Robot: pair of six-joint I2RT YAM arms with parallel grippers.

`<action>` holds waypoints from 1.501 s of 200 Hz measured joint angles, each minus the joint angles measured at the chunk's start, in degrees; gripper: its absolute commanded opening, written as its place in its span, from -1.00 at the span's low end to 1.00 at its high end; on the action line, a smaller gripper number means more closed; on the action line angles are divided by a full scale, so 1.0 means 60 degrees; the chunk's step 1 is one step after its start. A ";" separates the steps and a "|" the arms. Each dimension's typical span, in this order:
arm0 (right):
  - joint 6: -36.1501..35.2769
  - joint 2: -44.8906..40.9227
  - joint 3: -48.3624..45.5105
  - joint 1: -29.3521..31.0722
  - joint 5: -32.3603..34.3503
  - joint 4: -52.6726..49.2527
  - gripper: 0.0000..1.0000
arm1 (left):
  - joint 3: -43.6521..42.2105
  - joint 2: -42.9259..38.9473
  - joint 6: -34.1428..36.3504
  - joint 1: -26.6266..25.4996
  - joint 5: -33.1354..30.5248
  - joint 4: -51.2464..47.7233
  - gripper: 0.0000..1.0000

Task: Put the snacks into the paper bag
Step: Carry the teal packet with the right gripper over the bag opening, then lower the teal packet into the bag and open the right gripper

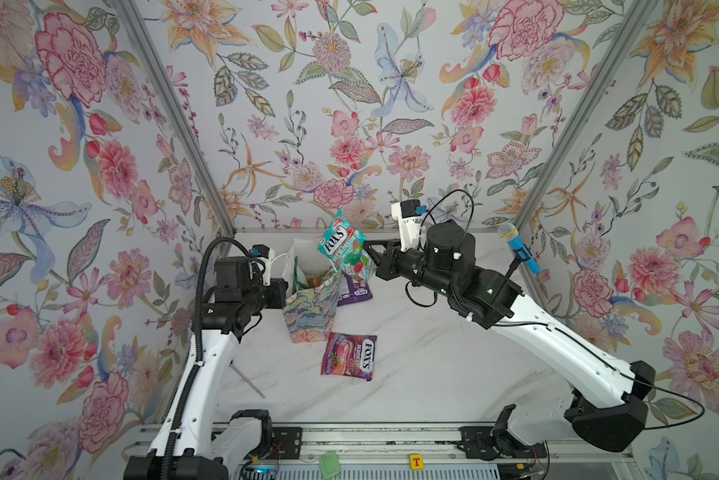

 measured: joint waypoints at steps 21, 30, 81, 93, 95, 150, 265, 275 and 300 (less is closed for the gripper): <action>-0.0259 0.0827 0.1002 0.0029 -0.0102 -0.0135 -1.00 | 0.0000 0.0000 0.0000 0.0000 0.0000 0.0000 -0.83; -0.0350 0.1188 0.1417 0.0029 -0.0138 -0.0193 -1.00 | 0.0000 0.0000 0.0000 0.0000 0.0000 0.0000 -0.83; -0.0634 0.3140 0.3880 0.0029 -0.0182 -0.0455 -1.00 | -0.0029 0.0000 0.0000 0.0000 0.0004 0.0047 -0.84; -0.0678 0.3559 0.4448 0.0029 -0.0160 -0.0554 -1.00 | -0.0040 0.0000 0.0000 0.0004 0.0007 0.0076 -0.84; -0.0692 0.3636 0.4546 0.0029 -0.0160 -0.0572 -1.00 | -0.0044 0.0000 0.0000 0.0000 0.0007 0.0080 -0.84; -0.0874 0.4550 0.5373 0.0087 0.0379 -0.0878 -1.00 | -0.0146 -0.0087 -0.0004 0.0007 0.0040 0.0204 -0.84; -0.1592 0.4568 0.4397 0.1002 0.2197 -0.1592 -1.00 | -0.0208 -0.0091 -0.0004 0.0007 0.0069 0.0361 -0.84; -0.1592 0.4554 0.4215 0.1035 0.2371 -0.1592 -1.00 | -0.0208 -0.0087 -0.0004 0.0011 0.0069 0.0372 -0.84; -0.1592 0.4481 0.3963 0.1089 0.2787 -0.1643 -1.00 | -0.0208 -0.0087 -0.0004 0.0011 0.0069 0.0375 -0.84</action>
